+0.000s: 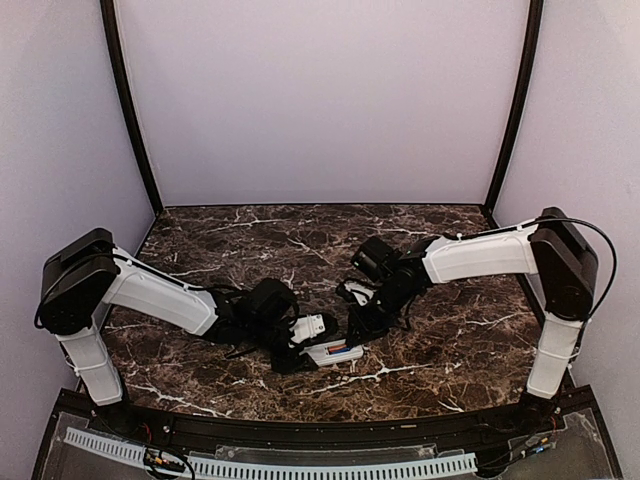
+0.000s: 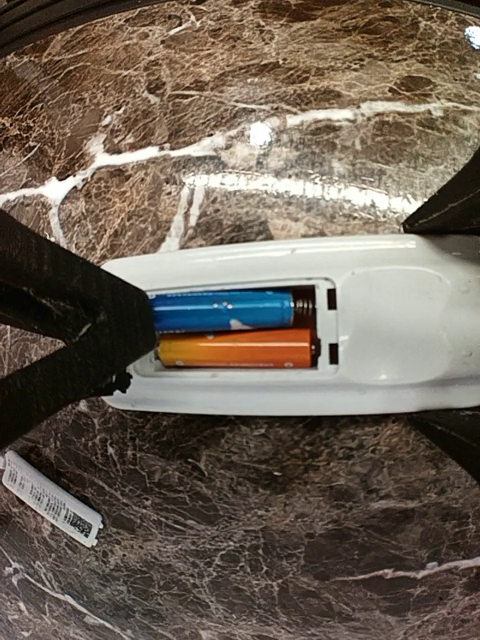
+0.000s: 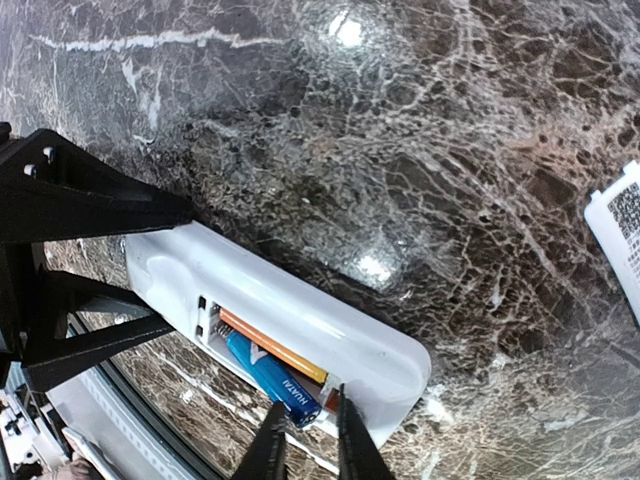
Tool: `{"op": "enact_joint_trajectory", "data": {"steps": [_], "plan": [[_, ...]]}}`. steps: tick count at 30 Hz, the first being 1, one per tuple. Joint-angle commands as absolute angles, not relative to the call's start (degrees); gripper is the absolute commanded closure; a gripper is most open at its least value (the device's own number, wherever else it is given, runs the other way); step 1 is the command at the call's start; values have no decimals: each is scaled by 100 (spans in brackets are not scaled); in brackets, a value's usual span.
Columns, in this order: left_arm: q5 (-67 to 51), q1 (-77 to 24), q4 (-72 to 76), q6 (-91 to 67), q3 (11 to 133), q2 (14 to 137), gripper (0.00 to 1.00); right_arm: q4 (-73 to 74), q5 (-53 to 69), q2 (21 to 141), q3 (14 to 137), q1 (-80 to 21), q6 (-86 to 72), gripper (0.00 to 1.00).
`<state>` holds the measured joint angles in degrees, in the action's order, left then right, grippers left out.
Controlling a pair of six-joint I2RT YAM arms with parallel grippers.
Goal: Load the batteries into the remote control
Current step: Press the battery in the battery compartment.
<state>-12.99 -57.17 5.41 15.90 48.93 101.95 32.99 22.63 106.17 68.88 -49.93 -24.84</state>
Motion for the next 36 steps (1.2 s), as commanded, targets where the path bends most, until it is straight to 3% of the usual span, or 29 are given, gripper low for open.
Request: {"op": "enact_joint_trajectory", "data": {"steps": [1, 6, 16, 31, 36], "plan": [[-1370, -5775, 35, 1591, 4799, 10362, 83, 3445, 2276, 10318, 6952, -5001, -2579, 80], [-1350, -5783, 35, 1592, 4807, 10371, 100, 3423, 2332, 10360, 6924, -5001, -2698, 83], [-1329, -5783, 34, 1584, 4811, 10391, 100, 3313, 2471, 10497, 6858, -5010, -2830, 95], [-1327, -5783, 34, 1591, 4825, 10386, 100, 3354, 2393, 10702, 6845, -5064, -2822, 93], [-1330, -5783, 33, 1591, 4825, 10395, 100, 3277, 2429, 10821, 6835, -5088, -2830, 97]]}}
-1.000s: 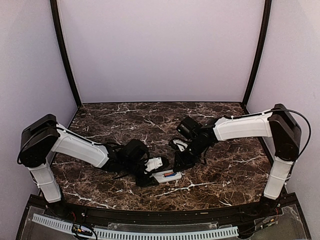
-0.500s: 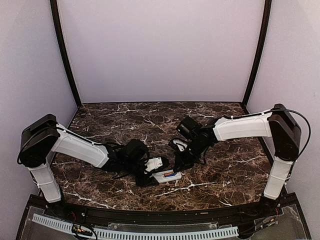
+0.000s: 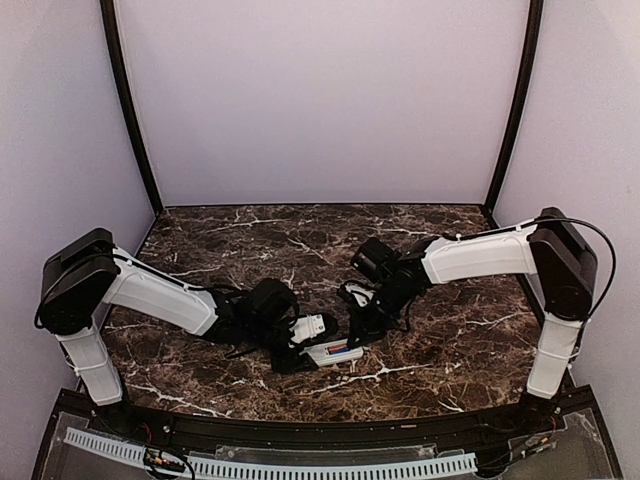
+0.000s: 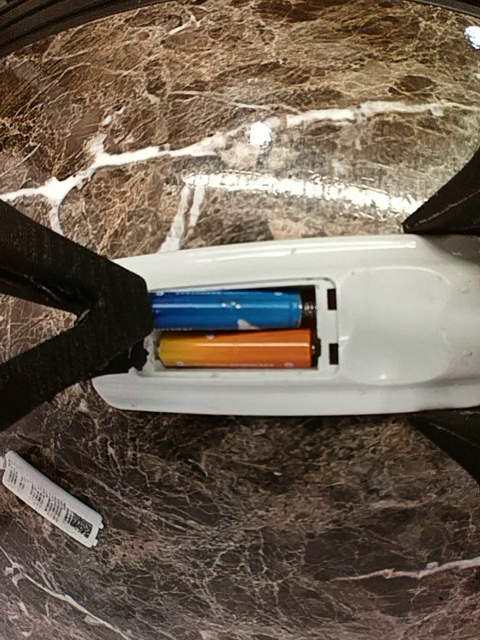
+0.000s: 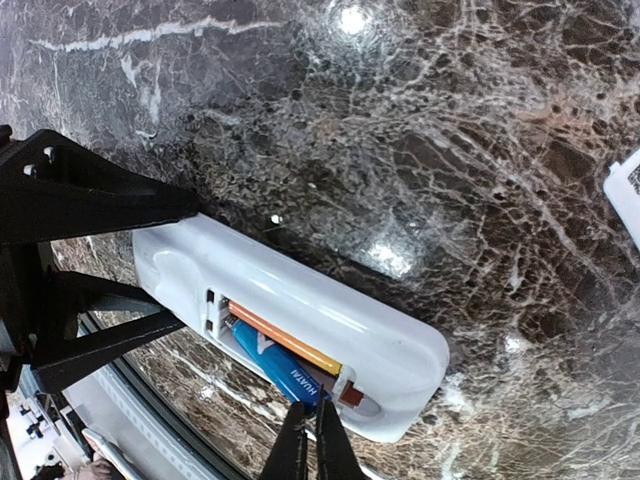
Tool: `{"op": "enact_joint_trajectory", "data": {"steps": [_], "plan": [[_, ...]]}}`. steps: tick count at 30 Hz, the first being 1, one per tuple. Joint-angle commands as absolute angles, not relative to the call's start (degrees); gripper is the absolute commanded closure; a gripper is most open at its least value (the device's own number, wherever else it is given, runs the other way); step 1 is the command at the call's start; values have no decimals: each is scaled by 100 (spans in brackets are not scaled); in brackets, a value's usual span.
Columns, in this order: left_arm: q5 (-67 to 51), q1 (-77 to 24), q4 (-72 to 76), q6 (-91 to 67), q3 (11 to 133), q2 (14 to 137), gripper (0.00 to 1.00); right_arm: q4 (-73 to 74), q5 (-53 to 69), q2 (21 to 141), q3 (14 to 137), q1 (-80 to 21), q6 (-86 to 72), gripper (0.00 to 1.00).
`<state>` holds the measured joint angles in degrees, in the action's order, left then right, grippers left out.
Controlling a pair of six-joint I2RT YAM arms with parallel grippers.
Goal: Load the batteries into the remote control
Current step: Press the battery in the battery compartment.
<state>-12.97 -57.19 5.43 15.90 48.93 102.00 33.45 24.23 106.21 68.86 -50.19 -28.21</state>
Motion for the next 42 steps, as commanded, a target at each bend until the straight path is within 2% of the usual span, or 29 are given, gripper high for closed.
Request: {"op": "enact_joint_trajectory", "data": {"steps": [1, 10, 15, 19, 30, 33, 36, 42], "plan": [[-1328, -5783, 30, 1591, 4825, 10396, 100, 3256, 2455, 10836, 6825, -5096, -2842, 98], [-1328, -5783, -101, 1591, 4854, 10431, 100, 2910, 2562, 11026, 6697, -5140, -2956, 100], [-1327, -5783, -105, 1591, 4859, 10433, 100, 3201, 2150, 11171, 6786, -5201, -2964, 100], [-1334, -5785, -106, 1589, 4860, 10433, 100, 3861, 1466, 11212, 7025, -5255, -2875, 90], [-1323, -5784, -114, 1582, 4860, 10433, 100, 4288, 1489, 10747, 7679, -5234, -2624, 85], [-1310, -5783, -114, 1582, 4860, 10433, 100, 4268, 1604, 10602, 7799, -5212, -2605, 91], [-1310, -5783, -110, 1582, 4860, 10433, 100, 3830, 2234, 10581, 7591, -5183, -2658, 100], [-1307, -5783, -112, 1582, 4860, 10430, 100, 3233, 2637, 10783, 7219, -5127, -2821, 100]]}}
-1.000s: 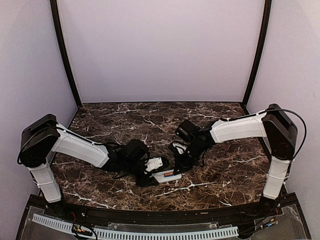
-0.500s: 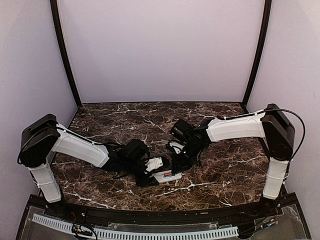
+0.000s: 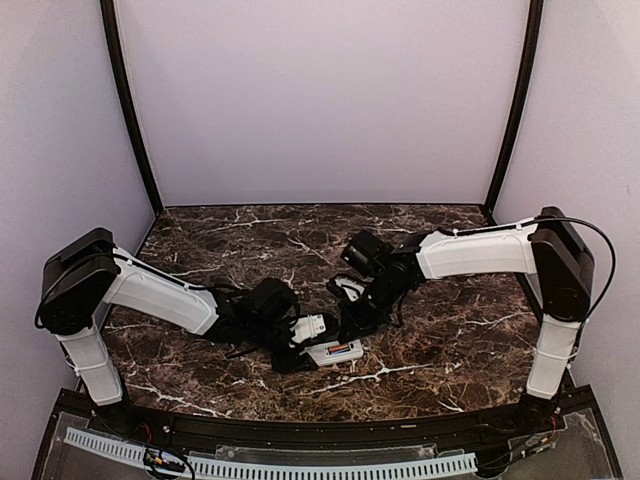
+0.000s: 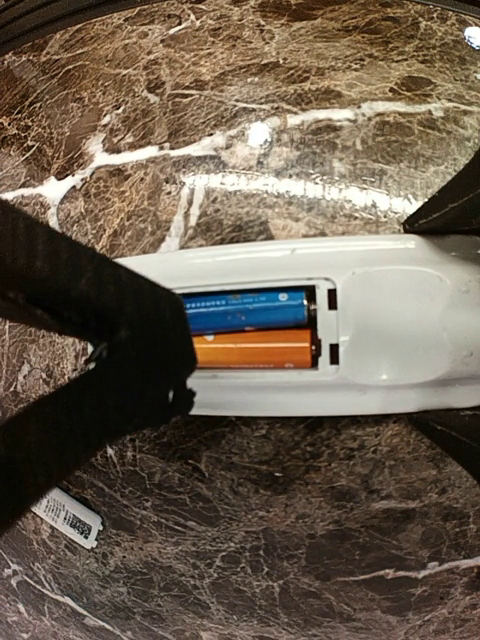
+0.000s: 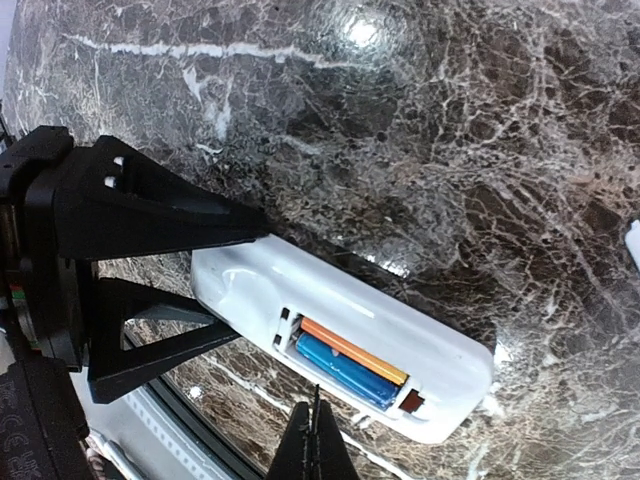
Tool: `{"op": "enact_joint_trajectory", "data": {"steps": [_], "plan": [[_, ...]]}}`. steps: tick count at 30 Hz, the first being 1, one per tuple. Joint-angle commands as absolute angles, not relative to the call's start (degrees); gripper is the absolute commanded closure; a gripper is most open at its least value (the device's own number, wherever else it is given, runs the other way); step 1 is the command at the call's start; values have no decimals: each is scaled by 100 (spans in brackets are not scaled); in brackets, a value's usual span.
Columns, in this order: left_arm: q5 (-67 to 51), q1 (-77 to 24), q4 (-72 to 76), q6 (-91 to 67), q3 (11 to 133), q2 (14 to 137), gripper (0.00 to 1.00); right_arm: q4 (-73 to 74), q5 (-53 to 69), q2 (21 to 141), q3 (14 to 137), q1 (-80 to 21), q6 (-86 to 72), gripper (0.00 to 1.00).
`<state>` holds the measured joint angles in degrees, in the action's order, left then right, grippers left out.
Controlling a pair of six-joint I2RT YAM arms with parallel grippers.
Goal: Load the batteries into the remote control
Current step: Press the battery in the battery compartment, then pick up the battery cover at the center of the board.
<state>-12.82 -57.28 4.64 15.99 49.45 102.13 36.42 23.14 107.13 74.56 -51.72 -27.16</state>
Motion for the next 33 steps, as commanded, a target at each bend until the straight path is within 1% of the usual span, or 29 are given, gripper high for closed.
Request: {"op": "enact_joint_trajectory", "data": {"steps": [1, 6, 9, 13, 18, 21, 23, 25, 28, 29, 30, 31, 32, 33], "plan": [[-1309, -5783, -114, 1580, 4860, 10427, 100, 3202, 2618, 10843, 7189, -5110, -2817, 100], [-1302, -5785, -113, 1580, 4858, 10424, 100, 3120, 2391, 11142, 6838, -4978, -2765, 100], [-1305, -5783, -114, 1578, 4860, 10419, 100, 2986, 2337, 11171, 6568, -4882, -2771, 100], [-1304, -5784, -114, 1573, 4860, 10431, 100, 3111, 2215, 11125, 6509, -4834, -2678, 100], [-1304, -5783, -114, 1580, 4860, 10433, 100, 3217, 2591, 10896, 6894, -4825, -2368, 100], [-1301, -5788, -122, 1589, 4875, 10424, 100, 3065, 3025, 10541, 7236, -4798, -2173, 100], [-1289, -5787, -145, 1591, 4890, 10432, 100, 3080, 2964, 10242, 7396, -4677, -2111, 99], [-1245, -5788, -172, 1591, 4909, 10428, 100, 3197, 2634, 10076, 7467, -4465, -2047, 89], [-1192, -5788, -229, 1611, 4948, 10420, 99, 3630, 1721, 10066, 7517, -4154, -1891, 70], [-1185, -5784, -238, 1619, 4961, 10407, 98, 3819, 1441, 10130, 7572, -4059, -1845, 67], [-1169, -5784, -251, 1629, 4964, 10389, 93, 4038, 1184, 10209, 7636, -3983, -1842, 65], [-1169, -5788, -262, 1636, 4965, 10351, 85, 4231, 932, 10278, 7697, -3917, -1880, 64], [-1145, -5785, -285, 1648, 4966, 10300, 81, 4360, 788, 10335, 7702, -3853, -1938, 64], [-1130, -5784, -296, 1663, 4966, 10274, 74, 4401, 748, 10355, 7662, -3805, -2019, 63]]}}
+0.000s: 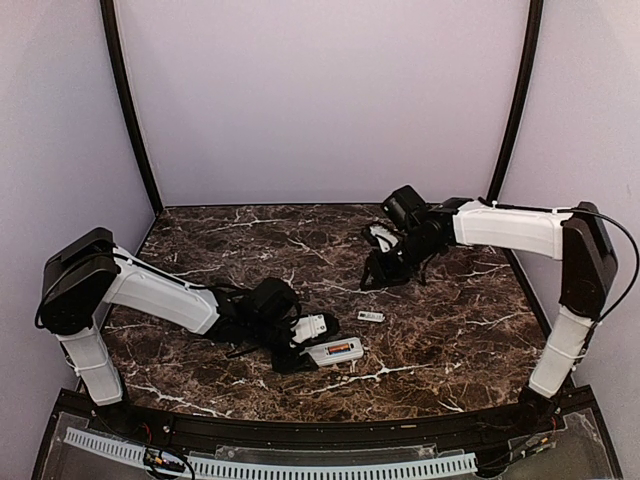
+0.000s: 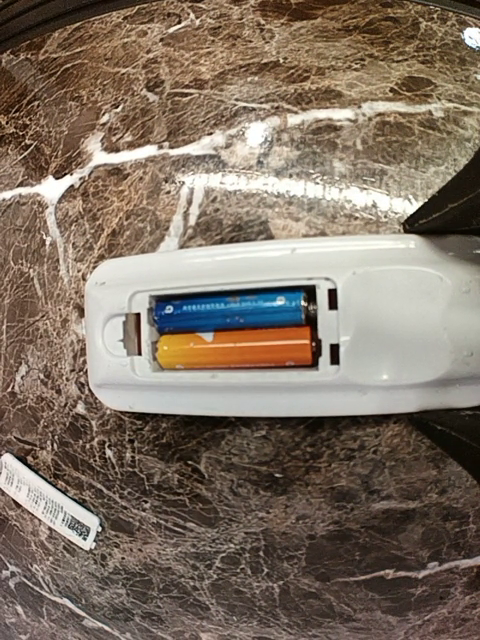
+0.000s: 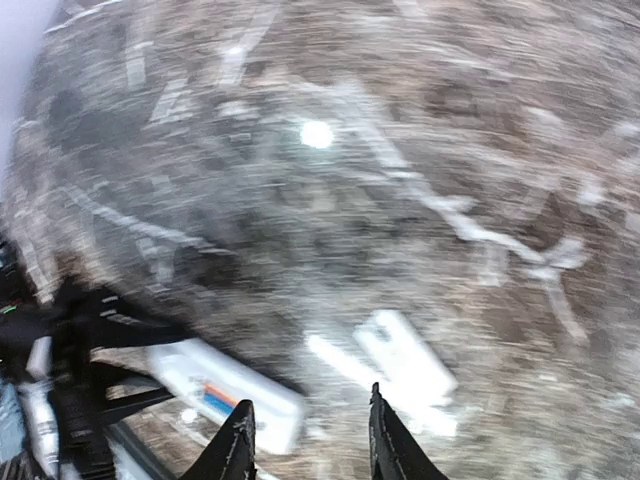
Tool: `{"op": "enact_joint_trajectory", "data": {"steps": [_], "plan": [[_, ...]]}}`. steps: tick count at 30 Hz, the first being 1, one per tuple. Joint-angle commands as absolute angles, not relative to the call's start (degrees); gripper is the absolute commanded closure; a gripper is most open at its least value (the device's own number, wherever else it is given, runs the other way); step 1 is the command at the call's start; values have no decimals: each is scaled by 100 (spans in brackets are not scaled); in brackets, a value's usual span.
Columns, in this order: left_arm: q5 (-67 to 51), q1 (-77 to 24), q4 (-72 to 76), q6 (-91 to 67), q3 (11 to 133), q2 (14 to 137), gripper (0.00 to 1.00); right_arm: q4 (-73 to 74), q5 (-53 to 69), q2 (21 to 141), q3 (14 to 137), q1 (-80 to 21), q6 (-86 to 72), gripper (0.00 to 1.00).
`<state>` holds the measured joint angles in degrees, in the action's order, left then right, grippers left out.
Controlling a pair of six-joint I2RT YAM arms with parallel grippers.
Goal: Load the batteries into the remote control
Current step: Pick up the battery cover at the center of the board.
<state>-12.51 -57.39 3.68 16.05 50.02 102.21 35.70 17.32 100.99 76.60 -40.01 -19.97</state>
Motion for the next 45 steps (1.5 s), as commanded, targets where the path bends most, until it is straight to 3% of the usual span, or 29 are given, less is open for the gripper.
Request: {"op": "enact_joint_trajectory", "data": {"steps": [1, 8, 14, 18, 23, 28, 32, 37, 45], "plan": [[-1087, -5783, -327, 1688, 4966, 10228, 70, 4361, 789, 10351, 7576, -3752, -2105, 63], [-1119, -5788, -493, 1748, 5126, 9990, 30, 3596, 1299, 10280, 6997, -3611, -2529, 62], [-1240, -5771, -478, 1858, 5204, 9600, 13, 3434, 1215, 10276, 6912, -3596, -2147, 54], [-1466, -5638, -486, 1736, 5237, 9264, 11, 3758, 1108, 10577, 7185, -3582, -2085, 53], [-1572, -5231, -390, 1354, 5232, 8609, 11, 3652, 1300, 10517, 7251, -3568, -1777, 63], [-1678, -4608, -153, 1106, 5219, 8210, 9, 3953, 1546, 10540, 7968, -3617, 190, 46], [-1533, -4511, -37, 1059, 5210, 8187, 8, 4915, 429, 11056, 8547, -3901, 1475, 36], [-1331, -4509, -131, 1099, 5284, 8212, 8, 5332, -322, 11415, 8438, -4266, 2745, 34], [-1380, -4509, -199, 1061, 5360, 8347, 8, 5243, -265, 11817, 8579, -4357, 2776, 36]]}}
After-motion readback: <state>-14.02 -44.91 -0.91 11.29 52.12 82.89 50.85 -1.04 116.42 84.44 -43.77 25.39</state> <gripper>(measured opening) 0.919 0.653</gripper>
